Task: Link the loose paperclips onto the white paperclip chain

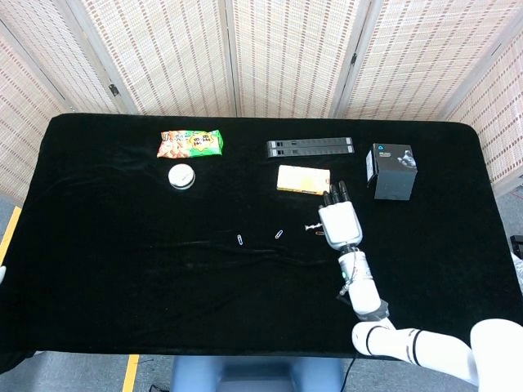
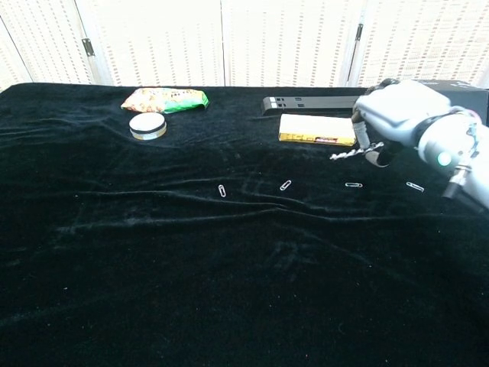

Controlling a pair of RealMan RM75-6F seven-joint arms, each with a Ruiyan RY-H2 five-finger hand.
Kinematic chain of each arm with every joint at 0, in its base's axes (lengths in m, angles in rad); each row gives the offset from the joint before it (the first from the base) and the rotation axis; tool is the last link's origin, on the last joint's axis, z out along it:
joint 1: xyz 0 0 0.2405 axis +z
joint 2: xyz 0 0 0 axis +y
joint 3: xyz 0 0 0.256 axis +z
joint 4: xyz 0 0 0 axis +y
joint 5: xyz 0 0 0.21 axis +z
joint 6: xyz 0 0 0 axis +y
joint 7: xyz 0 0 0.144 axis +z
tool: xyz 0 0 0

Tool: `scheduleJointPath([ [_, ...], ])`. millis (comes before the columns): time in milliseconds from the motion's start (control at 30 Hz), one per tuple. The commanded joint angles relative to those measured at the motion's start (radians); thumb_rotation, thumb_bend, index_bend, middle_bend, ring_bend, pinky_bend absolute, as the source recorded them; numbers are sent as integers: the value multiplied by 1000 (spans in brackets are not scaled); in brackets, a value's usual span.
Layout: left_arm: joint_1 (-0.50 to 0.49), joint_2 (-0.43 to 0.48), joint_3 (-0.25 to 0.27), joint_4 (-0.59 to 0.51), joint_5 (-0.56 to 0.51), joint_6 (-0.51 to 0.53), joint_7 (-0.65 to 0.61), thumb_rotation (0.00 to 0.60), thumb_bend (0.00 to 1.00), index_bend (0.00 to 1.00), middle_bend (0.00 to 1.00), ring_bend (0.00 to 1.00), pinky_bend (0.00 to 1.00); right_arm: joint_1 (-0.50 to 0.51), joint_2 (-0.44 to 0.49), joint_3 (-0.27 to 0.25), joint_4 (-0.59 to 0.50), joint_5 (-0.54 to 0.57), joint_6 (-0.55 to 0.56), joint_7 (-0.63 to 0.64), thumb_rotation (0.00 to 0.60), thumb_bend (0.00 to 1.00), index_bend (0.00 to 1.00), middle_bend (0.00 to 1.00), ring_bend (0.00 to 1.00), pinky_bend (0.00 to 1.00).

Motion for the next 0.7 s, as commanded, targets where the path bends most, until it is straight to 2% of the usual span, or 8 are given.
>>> scheduleJointPath([
  [33,-1,1,-1,0,-1,-2,0,600,366,72,229,89,0,24,-28,-6,35,16,-28,-4,600,458,886,212,93,0],
  [267,6,5,-5,2,-15,-3,-12,600,366,73,230,91,0,69,-95,-28,112,27,-68,-13,600,458,886,212,93,0],
  [700,15,9,-5,14,-10,3,-47,600,368,74,250,92,0,115,-142,-36,151,60,-73,-62,600,458,886,212,93,0],
])
